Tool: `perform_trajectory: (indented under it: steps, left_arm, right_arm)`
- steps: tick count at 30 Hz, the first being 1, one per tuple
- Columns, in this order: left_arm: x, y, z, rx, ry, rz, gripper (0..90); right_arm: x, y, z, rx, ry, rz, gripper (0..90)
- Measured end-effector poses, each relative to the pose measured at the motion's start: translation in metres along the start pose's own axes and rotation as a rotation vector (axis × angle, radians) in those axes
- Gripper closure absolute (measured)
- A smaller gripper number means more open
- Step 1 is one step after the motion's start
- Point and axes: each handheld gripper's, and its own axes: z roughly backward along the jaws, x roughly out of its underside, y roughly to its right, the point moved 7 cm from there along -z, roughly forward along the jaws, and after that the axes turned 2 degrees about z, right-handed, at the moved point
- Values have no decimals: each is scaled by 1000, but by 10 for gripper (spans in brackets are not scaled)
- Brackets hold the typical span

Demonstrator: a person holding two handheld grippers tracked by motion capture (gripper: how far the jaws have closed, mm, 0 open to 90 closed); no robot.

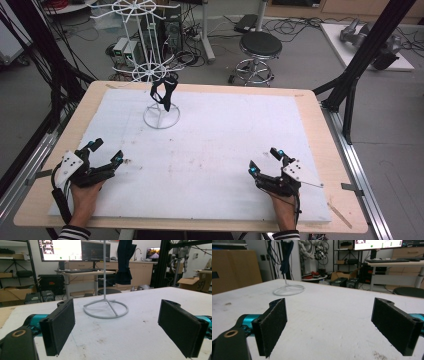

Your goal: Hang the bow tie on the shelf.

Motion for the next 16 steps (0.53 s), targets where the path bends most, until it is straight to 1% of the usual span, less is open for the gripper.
perform_trajectory:
  steps: [3,4,9,10,16]
  left_arm:
    - [0,0,0,0,-1,-6,145]
    - [0,0,0,-1,0,-6,145]
    - [0,0,1,0,0,-9,145]
    - [0,0,1,0,0,-8,145]
    - [0,0,1,-3,0,-7,145]
  right_arm:
    - [10,0,-3,14,-16,16,123]
    - [11,0,-4,15,-20,13,123]
    - [10,1,-2,30,9,16,123]
    - [10,1,-2,33,15,24,123]
    - [11,-1,-1,49,15,48,120]
